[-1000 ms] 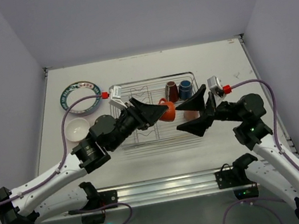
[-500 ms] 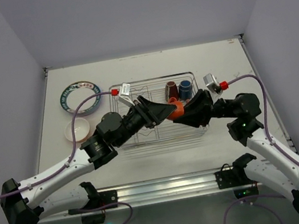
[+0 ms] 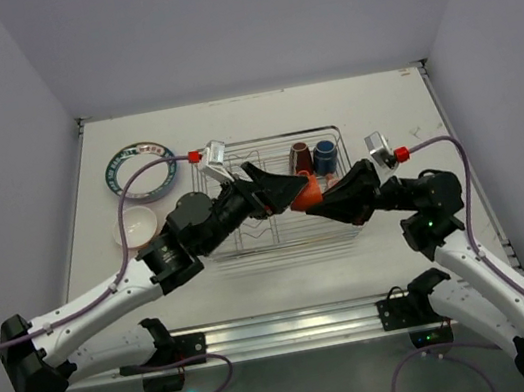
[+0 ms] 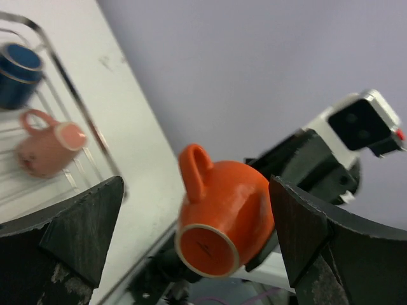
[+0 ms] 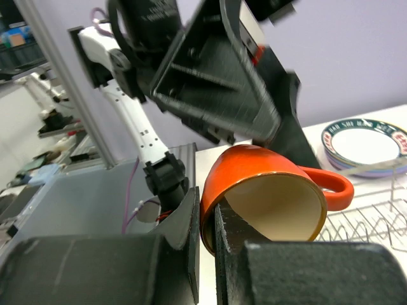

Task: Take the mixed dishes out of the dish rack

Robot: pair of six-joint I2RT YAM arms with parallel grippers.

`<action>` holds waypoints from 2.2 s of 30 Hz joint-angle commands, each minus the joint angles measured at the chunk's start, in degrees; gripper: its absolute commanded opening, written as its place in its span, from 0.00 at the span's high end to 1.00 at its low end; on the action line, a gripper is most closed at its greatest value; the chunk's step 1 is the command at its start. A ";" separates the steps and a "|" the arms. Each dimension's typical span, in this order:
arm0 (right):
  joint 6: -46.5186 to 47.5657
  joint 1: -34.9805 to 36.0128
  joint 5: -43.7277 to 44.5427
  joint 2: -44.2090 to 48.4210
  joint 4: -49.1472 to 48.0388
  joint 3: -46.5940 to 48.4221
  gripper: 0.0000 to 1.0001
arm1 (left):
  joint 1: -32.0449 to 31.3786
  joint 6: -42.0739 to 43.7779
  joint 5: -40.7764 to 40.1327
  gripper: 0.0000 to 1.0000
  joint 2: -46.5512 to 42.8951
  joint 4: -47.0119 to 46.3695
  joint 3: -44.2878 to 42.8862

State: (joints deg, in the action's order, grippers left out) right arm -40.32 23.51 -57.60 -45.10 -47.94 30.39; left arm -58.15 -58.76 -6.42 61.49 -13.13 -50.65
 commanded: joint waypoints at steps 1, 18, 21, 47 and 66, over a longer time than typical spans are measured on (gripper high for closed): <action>8.47 0.22 6.43 3.70 13.18 3.44 1.00 | -0.03 10.14 -13.24 0.00 -1.38 12.20 -9.09; 26.25 -11.88 68.93 -34.41 84.93 50.33 0.94 | 0.06 31.33 -38.59 0.00 -12.45 44.23 -11.84; 26.78 -15.94 67.90 -48.20 87.31 60.52 0.97 | 0.06 33.70 -37.36 0.00 -14.02 45.64 -9.56; 35.65 -21.05 67.01 -89.64 108.33 99.16 0.75 | 0.05 37.67 -30.85 0.00 -12.01 47.23 -4.98; 26.10 -19.73 64.80 -54.71 96.76 73.56 0.39 | 0.14 27.84 -24.08 0.00 -3.41 41.34 -9.28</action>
State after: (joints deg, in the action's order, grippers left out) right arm -9.19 3.22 7.79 -117.08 55.27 114.30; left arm -58.15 -25.36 -33.32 54.87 32.97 -56.66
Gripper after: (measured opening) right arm 0.583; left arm 0.996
